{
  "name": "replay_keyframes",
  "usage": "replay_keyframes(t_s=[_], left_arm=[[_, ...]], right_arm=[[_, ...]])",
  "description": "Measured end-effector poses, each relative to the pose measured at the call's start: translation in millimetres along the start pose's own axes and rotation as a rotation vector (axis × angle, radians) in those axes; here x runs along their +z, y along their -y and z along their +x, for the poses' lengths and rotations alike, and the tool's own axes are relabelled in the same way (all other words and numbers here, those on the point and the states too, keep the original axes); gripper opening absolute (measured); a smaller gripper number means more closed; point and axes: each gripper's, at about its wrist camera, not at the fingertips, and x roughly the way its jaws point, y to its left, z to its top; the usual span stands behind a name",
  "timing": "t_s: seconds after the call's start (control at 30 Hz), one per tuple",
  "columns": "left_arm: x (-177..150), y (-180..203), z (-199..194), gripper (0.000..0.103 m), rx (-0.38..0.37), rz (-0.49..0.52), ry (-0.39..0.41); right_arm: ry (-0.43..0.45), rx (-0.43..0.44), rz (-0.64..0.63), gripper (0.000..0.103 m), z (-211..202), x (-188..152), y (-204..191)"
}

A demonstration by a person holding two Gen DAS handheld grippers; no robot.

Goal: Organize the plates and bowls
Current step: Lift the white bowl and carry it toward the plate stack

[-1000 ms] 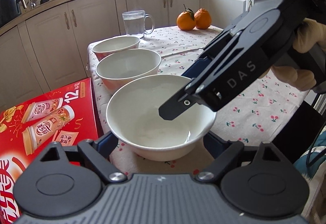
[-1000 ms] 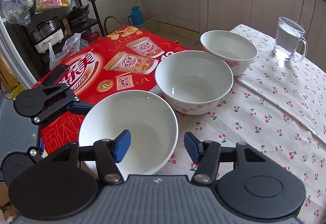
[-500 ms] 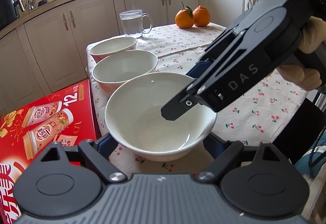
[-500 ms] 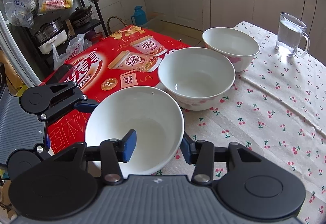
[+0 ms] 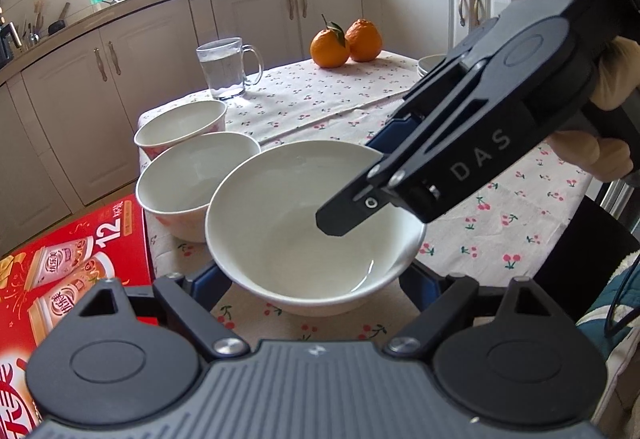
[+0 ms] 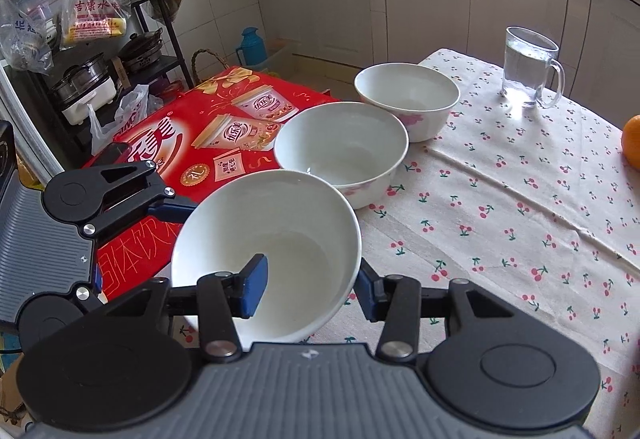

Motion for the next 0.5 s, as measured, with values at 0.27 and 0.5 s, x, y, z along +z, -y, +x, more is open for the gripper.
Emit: replay_keyframes(t_s=[0.27,0.5], left_arm=[[20,18,18,0.089,-0.062,0.045,0.012],[37,35,35,0.089,-0.114,0.07,0.024]], right_arm=[[0.026,-0.057,0.059,0.052,-22,-14,25],[0.036,-0.118,0.1,0.052,-39,-25,47]])
